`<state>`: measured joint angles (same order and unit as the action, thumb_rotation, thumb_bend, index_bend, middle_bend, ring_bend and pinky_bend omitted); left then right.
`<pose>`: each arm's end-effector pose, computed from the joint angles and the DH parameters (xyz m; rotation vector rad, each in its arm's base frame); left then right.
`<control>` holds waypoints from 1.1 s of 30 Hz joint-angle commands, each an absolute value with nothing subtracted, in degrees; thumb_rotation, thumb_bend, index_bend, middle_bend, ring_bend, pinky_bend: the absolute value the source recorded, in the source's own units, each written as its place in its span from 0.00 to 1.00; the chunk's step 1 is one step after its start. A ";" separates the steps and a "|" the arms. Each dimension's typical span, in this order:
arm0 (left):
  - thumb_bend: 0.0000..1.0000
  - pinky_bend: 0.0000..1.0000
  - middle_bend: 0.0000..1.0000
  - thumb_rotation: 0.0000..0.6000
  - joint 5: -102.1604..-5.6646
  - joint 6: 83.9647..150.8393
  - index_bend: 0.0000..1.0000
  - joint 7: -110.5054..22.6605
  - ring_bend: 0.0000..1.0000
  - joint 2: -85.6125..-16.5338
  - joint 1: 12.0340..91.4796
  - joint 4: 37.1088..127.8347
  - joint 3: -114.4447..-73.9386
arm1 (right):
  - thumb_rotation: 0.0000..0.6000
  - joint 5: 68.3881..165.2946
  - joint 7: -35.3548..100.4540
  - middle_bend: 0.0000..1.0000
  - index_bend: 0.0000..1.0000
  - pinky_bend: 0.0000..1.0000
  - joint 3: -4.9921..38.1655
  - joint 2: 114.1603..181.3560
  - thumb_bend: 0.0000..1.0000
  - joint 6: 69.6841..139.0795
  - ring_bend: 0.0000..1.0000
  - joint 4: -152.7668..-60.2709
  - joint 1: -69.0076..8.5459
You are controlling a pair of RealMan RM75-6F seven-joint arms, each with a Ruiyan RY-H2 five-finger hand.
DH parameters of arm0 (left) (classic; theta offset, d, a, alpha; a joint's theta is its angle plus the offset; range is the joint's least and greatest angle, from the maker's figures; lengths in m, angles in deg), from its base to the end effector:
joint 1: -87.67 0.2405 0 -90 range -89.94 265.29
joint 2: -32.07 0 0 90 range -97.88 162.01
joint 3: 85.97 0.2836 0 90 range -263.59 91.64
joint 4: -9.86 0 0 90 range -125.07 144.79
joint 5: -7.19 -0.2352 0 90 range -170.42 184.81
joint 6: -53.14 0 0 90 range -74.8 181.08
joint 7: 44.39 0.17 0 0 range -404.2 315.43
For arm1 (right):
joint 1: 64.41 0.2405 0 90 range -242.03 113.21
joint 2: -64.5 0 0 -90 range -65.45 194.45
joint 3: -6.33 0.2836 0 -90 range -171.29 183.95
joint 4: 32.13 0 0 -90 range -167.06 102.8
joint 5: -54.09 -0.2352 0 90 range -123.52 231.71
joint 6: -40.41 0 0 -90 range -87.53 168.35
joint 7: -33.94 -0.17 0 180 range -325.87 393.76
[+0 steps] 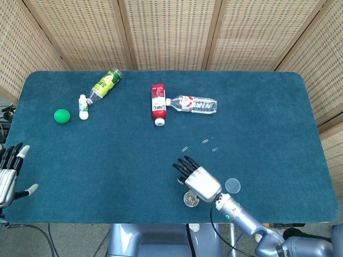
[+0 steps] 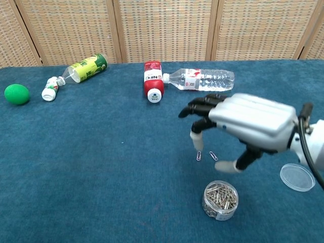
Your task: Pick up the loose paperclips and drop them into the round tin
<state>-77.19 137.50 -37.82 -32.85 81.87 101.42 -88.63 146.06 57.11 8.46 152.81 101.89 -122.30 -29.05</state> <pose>-0.3491 0.2163 0.1437 -1.4152 -0.8294 -0.8102 -0.1406 -0.2971 -0.0618 2.1518 -0.5466 1.0660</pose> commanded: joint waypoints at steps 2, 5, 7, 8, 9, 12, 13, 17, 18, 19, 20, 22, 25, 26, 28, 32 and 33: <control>0.00 0.00 0.00 1.00 -77.15 137.50 0.00 -37.98 0.00 -32.79 81.87 101.46 -88.66 | 1.00 139.18 58.70 0.11 0.44 0.06 12.79 152.63 0.24 99.71 0.00 -120.99 -27.83; 0.00 0.00 0.00 1.00 -76.88 137.39 0.00 -38.22 0.00 -32.74 81.82 101.34 -88.81 | 1.00 133.05 59.84 0.11 0.44 0.06 15.99 154.04 0.25 98.16 0.00 -118.10 -27.05; 0.00 0.00 0.00 1.00 -76.61 137.13 0.00 -38.31 0.00 -32.74 81.76 101.23 -88.87 | 1.00 129.73 60.38 0.11 0.44 0.06 17.72 155.02 0.25 97.83 0.00 -115.73 -26.69; 0.00 0.00 0.00 1.00 -76.49 137.01 0.00 -38.35 0.00 -32.75 81.71 101.17 -88.91 | 1.00 128.49 60.60 0.11 0.44 0.06 18.31 155.58 0.25 97.45 0.00 -114.61 -26.33; 0.00 0.00 0.00 1.00 -76.39 136.93 0.00 -38.37 0.00 -32.77 81.67 101.13 -88.95 | 1.00 127.41 60.75 0.11 0.44 0.06 18.75 155.94 0.25 97.11 0.00 -113.64 -26.06; 0.00 0.00 0.00 1.00 -76.04 136.60 0.00 -38.49 0.00 -32.74 81.51 101.08 -89.11 | 1.00 124.41 61.92 0.11 0.44 0.06 19.68 156.73 0.26 95.74 0.00 -110.26 -24.99; 0.00 0.00 0.00 1.00 -75.95 136.52 0.00 -38.54 0.00 -32.76 81.50 101.03 -89.12 | 1.00 123.87 62.43 0.11 0.44 0.06 19.71 156.91 0.26 95.38 0.00 -109.06 -24.66; 0.00 0.00 0.00 1.00 -75.53 136.20 0.00 -38.66 0.00 -32.70 81.36 101.02 -89.29 | 1.00 123.14 63.63 0.11 0.46 0.06 19.36 157.84 0.26 94.89 0.00 -105.16 -23.64; 0.00 0.00 0.00 1.00 -75.44 136.14 0.00 -38.66 0.00 -32.70 81.33 101.02 -89.33 | 1.00 123.16 63.68 0.11 0.47 0.06 19.26 157.98 0.26 94.87 0.00 -104.65 -23.55; 0.00 0.00 0.00 1.00 -75.36 136.08 0.00 -38.67 0.00 -32.70 81.31 101.01 -89.36 | 1.00 123.19 63.70 0.11 0.47 0.06 19.12 158.11 0.26 94.84 0.00 -104.12 -23.46; 0.00 0.00 0.00 1.00 -75.29 136.04 0.00 -38.68 0.00 -32.70 81.30 101.00 -89.39 | 1.00 123.23 63.67 0.11 0.48 0.06 18.99 158.25 0.26 94.80 0.00 -103.59 -23.38; 0.00 0.00 0.00 1.00 -75.14 136.01 0.00 -38.69 0.00 -32.72 81.27 100.96 -89.46 | 1.00 123.28 63.33 0.11 0.49 0.06 18.57 158.79 0.26 94.61 0.00 -102.05 -23.22; 0.00 0.00 0.00 1.00 -74.91 135.86 0.00 -38.71 0.00 -32.72 81.19 100.93 -89.56 | 1.00 123.34 62.87 0.11 0.50 0.06 17.90 160.16 0.28 93.88 0.00 -98.97 -22.74; 0.00 0.00 0.00 1.00 -74.82 135.83 0.00 -38.74 0.00 -32.71 81.19 100.92 -89.58 | 1.00 123.38 62.42 0.11 0.50 0.06 17.73 160.70 0.28 93.64 0.00 -97.92 -22.57; 0.00 0.00 0.00 1.00 -74.77 135.83 0.00 -38.81 0.00 -32.70 81.19 100.93 -89.61 | 1.00 123.38 61.77 0.11 0.50 0.06 17.58 161.20 0.28 93.35 0.00 -96.97 -22.41; 0.00 0.00 0.00 1.00 -74.65 135.89 0.00 -38.87 0.00 -32.64 81.20 100.91 -89.68 | 1.00 123.51 61.07 0.11 0.50 0.06 16.78 162.45 0.29 92.59 0.00 -93.87 -22.11; 0.00 0.00 0.00 1.00 -74.60 135.91 0.00 -38.89 0.00 -32.63 81.19 100.90 -89.73 | 1.00 123.51 60.91 0.11 0.50 0.06 16.67 162.73 0.30 92.48 0.00 -93.20 -22.07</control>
<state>-74.60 135.91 -38.89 -32.63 81.19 100.90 -89.72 123.42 61.26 17.03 162.17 92.79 -94.10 -22.24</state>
